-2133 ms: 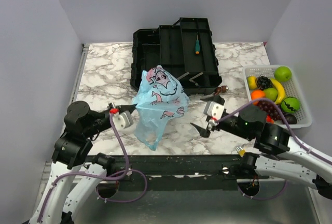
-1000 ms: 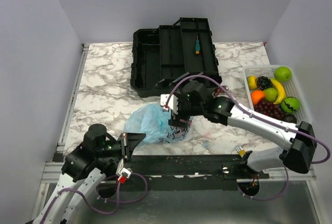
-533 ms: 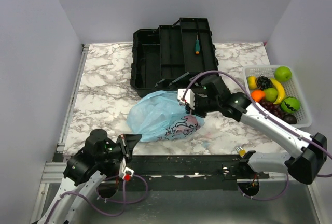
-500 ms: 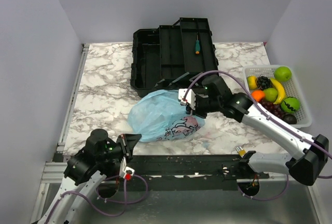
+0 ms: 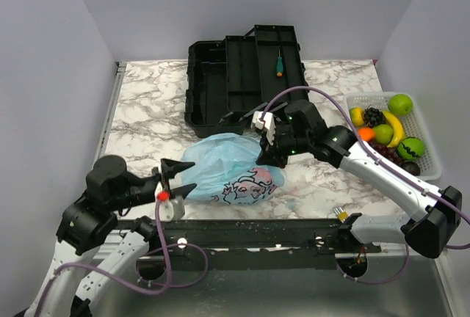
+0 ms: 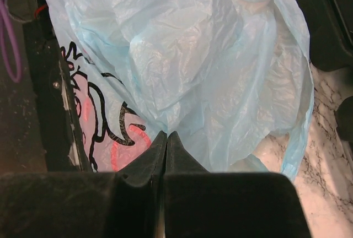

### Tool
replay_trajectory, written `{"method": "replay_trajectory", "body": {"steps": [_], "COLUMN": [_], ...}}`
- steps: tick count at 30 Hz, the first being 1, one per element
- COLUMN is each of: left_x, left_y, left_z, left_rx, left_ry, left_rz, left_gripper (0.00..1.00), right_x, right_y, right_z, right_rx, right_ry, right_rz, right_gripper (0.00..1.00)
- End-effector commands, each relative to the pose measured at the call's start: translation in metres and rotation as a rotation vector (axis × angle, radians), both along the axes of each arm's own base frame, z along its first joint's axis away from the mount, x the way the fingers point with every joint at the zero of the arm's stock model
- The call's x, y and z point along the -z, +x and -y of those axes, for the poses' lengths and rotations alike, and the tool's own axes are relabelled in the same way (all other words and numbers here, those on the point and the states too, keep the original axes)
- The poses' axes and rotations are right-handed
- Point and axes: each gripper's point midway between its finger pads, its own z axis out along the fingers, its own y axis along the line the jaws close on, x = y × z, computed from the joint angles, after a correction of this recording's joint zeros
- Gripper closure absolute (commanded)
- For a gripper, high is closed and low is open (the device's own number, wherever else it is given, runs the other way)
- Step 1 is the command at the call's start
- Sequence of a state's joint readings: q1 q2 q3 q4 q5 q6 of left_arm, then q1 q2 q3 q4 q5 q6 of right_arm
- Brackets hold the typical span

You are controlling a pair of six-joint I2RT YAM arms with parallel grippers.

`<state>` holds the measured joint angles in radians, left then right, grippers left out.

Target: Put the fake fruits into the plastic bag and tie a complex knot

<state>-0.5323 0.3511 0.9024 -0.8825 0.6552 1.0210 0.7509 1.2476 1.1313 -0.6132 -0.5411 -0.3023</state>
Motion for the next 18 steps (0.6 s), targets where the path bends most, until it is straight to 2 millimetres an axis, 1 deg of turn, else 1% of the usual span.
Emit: {"method": "replay_trajectory", "body": {"steps": [1, 3, 4, 8, 11, 13, 16, 18], "left_x": [-0.005, 0.0, 0.001, 0.018, 0.028, 0.031, 0.034, 0.042], "left_y": [-0.024, -0.016, -0.01, 0.004, 0.025, 0.039, 0.049, 0.054], "left_z": [0.032, 0.039, 0.043, 0.057, 0.061, 0.063, 0.068, 0.072], "left_rx": [-0.003, -0.05, -0.064, -0.1, -0.18, -0.222, -0.228, -0.251], "left_ry": [-0.166, -0.208, -0.231, -0.275, -0.302, -0.322, -0.331, -0.327], "left_rz": [-0.672, -0.782, -0.81, -0.937, -0.948, -0.93, -0.929, -0.967], "left_gripper": [0.46, 0.49, 0.51, 0.59, 0.61, 0.62, 0.62, 0.61], "right_x": [-0.022, -0.024, -0.024, -0.023, -0.025, -0.027, -0.028, -0.028], "right_y": [0.003, 0.002, 0.003, 0.002, -0.001, -0.003, -0.005, -0.005], "right_z": [-0.01, -0.01, -0.01, -0.012, -0.012, -0.013, -0.013, -0.014], "right_rx": [0.055, 0.066, 0.07, 0.076, 0.065, 0.056, 0.047, 0.045], "right_ry": [0.084, 0.091, 0.093, 0.097, 0.109, 0.117, 0.124, 0.13], "right_rz": [-0.038, -0.047, -0.049, -0.067, -0.071, -0.075, -0.077, -0.079], "right_gripper": [0.99, 0.99, 0.99, 0.99, 0.99, 0.99, 0.99, 0.99]}}
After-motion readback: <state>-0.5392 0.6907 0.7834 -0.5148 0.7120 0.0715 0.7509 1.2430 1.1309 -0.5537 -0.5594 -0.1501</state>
